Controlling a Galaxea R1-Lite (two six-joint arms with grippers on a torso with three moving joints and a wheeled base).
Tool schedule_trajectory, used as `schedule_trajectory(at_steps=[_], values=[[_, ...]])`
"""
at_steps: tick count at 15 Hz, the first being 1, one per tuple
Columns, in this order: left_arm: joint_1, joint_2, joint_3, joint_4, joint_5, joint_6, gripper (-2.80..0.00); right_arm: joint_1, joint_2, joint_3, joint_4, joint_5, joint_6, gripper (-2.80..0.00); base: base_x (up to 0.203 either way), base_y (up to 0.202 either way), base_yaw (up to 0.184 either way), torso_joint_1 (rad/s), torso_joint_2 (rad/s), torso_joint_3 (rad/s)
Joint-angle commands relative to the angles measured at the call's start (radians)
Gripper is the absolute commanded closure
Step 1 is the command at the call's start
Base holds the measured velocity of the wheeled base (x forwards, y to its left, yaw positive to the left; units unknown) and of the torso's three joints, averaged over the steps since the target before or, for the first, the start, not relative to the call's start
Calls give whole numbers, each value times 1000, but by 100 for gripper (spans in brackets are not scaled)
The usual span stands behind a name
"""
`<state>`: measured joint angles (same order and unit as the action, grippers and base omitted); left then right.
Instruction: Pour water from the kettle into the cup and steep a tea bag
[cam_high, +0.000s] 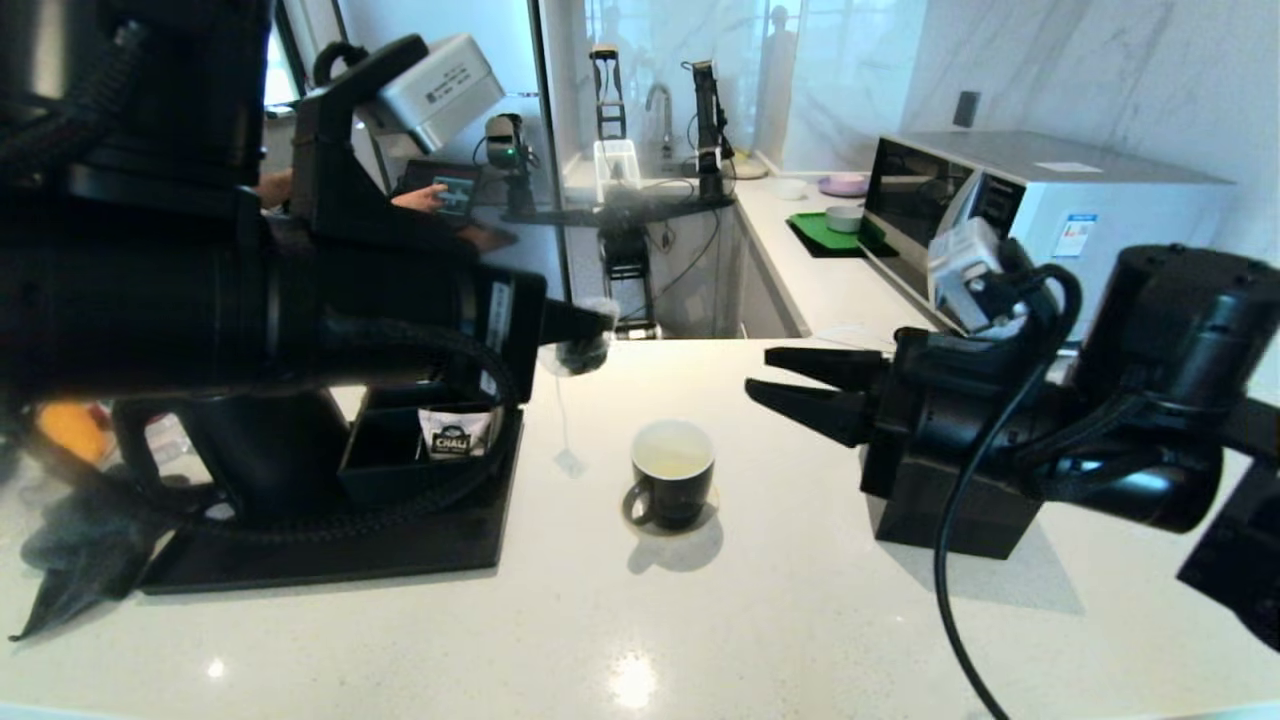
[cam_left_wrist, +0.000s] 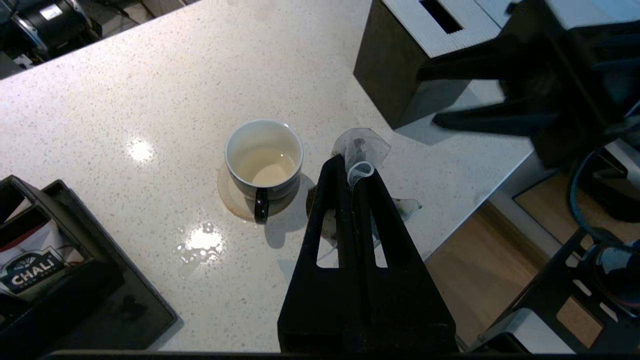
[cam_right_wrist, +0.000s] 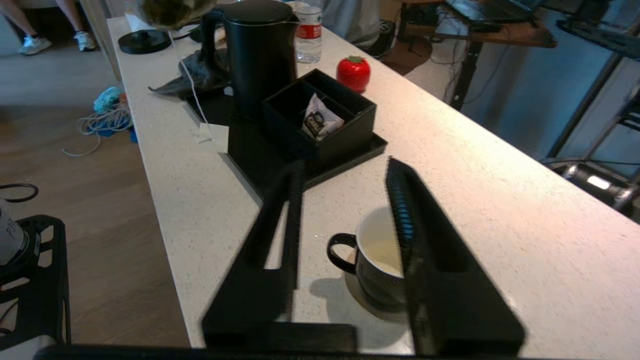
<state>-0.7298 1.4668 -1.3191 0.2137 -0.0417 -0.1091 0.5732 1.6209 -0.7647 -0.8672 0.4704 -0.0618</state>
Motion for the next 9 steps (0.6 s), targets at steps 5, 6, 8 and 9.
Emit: schedule_trajectory(at_steps=[5,6,8,9], values=[[1,9,0,-68,5,-6,0,113,108,-84,-4,2,1,-280,0,0,0,0,0,0],[1,12,0,-76,5,-6,0,126,122,-110,-4,2,5,-280,0,0,0,0,0,0],[1,13,0,-95,6,-6,0,154,148,-155,-5,-3,52,-280,0,0,0,0,0,0],[1,12,0,-96,6,-6,0,164,160,-172,-6,-4,58,-280,0,0,0,0,0,0]])
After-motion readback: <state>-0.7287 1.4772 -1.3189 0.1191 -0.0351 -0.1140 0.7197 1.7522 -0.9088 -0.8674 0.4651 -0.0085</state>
